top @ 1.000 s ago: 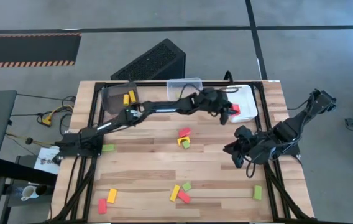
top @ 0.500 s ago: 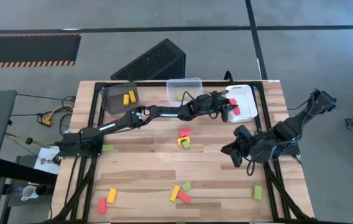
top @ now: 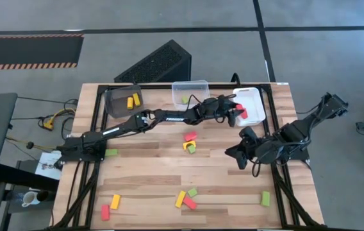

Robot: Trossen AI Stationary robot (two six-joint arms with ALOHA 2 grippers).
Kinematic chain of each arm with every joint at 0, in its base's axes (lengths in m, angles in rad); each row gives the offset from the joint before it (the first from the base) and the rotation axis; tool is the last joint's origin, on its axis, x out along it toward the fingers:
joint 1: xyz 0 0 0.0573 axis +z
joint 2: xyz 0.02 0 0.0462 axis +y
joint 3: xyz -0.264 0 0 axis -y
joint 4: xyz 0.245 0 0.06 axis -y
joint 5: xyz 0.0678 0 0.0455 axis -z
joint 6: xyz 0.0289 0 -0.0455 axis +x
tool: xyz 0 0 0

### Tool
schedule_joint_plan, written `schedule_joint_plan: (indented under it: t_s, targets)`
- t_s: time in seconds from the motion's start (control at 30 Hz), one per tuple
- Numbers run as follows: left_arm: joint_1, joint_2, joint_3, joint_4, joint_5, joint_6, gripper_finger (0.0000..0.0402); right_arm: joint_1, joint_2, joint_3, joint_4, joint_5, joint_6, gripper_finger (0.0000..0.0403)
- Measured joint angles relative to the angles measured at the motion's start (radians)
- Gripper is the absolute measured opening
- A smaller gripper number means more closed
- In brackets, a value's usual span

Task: Sort & place blocks by color
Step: Put the orange block into the white bin, then put the green block into the transparent bin

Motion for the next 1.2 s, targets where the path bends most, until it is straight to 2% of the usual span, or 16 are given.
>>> schedule_joint_plan:
  t_s: [0.33,0.53,0.63,0.77,0.97,1.07,1.2]
  targets:
    - [0.002,0.000,0.000,-0.031,0.052,0.003,0.0233,0.000,0.000,0.000,0.004,0.000,-0.003,0.0097]
    - [0.011,-0.016,0.000,-0.053,0.070,0.052,0.0247,0.000,0.000,0.000,0.004,0.000,-0.003,0.0097]
    - [0.025,-0.059,0.000,-0.131,0.093,0.067,0.0246,0.000,0.000,0.000,0.004,0.000,-0.010,0.0097]
    - [0.043,-0.151,0.001,-0.344,0.172,0.076,0.0245,-0.002,0.000,0.000,0.004,0.000,-0.035,0.0097]
    - [0.060,-0.266,-0.001,-0.851,0.191,0.229,0.0245,-0.048,0.000,0.000,0.024,0.001,-0.111,0.0098]
    - [0.071,-0.339,-0.001,-1.077,0.151,0.319,0.0245,-0.092,0.000,0.000,0.053,0.002,-0.159,0.0098]
    - [0.080,-0.415,0.002,-1.389,0.048,0.428,0.0245,-0.152,0.000,0.000,0.088,0.003,-0.205,0.0098]
